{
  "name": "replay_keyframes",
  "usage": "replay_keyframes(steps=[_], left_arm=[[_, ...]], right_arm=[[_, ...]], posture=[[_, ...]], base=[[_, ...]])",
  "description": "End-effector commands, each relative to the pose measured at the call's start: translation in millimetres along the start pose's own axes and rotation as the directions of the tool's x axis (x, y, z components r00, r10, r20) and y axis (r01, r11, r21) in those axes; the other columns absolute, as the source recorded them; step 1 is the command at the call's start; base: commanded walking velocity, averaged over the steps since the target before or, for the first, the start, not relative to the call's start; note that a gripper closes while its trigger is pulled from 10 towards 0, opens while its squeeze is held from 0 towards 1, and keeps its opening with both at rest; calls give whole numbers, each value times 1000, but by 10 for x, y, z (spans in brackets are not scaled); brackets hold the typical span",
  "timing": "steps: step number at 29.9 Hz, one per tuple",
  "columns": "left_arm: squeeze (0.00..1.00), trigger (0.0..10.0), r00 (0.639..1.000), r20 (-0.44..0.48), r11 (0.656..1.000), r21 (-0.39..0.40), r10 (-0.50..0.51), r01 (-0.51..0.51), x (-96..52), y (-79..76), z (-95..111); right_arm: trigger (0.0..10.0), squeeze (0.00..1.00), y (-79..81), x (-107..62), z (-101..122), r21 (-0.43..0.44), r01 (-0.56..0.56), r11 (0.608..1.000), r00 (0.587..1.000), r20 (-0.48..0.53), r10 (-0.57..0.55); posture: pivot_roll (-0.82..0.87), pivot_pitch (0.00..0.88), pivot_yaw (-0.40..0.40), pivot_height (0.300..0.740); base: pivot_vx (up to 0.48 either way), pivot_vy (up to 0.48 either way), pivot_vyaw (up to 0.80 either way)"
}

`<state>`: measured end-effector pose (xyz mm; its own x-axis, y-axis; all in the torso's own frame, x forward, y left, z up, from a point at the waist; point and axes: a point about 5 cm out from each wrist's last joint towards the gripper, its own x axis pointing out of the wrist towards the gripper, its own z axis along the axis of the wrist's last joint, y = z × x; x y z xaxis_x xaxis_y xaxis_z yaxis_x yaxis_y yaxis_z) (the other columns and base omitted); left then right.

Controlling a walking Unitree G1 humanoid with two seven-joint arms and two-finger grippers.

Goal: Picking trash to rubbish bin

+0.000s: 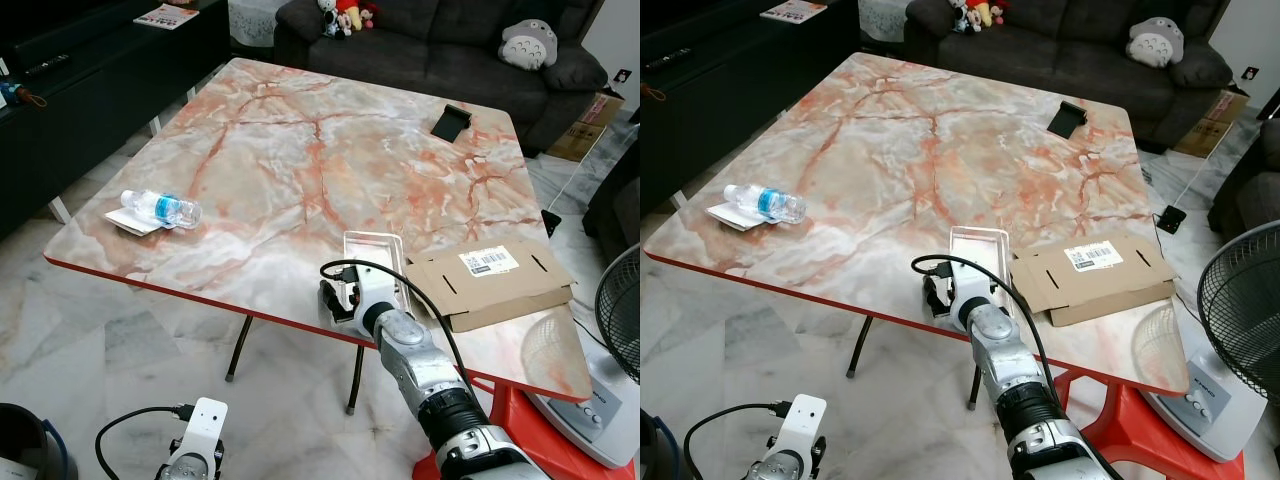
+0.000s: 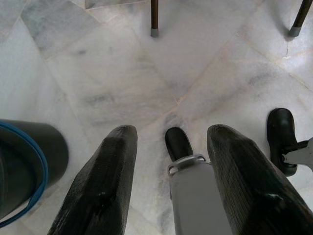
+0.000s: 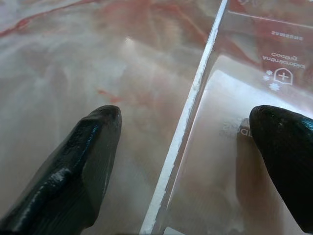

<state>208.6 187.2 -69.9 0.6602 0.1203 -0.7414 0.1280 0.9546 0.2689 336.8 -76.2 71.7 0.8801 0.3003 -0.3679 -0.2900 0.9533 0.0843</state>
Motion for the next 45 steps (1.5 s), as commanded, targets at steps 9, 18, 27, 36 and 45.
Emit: replay_keyframes(steps=[9, 18, 27, 36, 45], left_arm=[[0, 10000, 1000, -29, 1000, 2, -9, 9, -14, -13, -76], [0, 10000, 1000, -29, 1000, 4, -6, 6, -14, -12, -77], [0, 10000, 1000, -29, 1000, 3, -3, 3, -14, -13, -76], [0, 10000, 1000, -27, 1000, 0, -1, 1, -14, -16, -72], [0, 10000, 1000, -28, 1000, -2, -1, 1, -14, -18, -74]], right_arm=[[0, 0, -39, -15, -128, 68, 30, 997, 998, -65, -26], [0, 0, -37, -16, -110, 69, 24, 997, 998, -59, -20], [0, 0, -43, -10, -51, 57, 16, 998, 999, -42, -13], [0, 0, -48, -6, -24, 51, 10, 999, 999, -33, -8], [0, 0, -31, 1, 15, 46, -5, 999, 1000, -22, 6]], posture=[[63, 106, -150, 740], [63, 113, -152, 740], [62, 114, -154, 740], [62, 113, -156, 740], [62, 115, -159, 740]], base=[[0, 0, 0], [0, 0, 0], [0, 0, 0], [0, 0, 0], [0, 0, 0]])
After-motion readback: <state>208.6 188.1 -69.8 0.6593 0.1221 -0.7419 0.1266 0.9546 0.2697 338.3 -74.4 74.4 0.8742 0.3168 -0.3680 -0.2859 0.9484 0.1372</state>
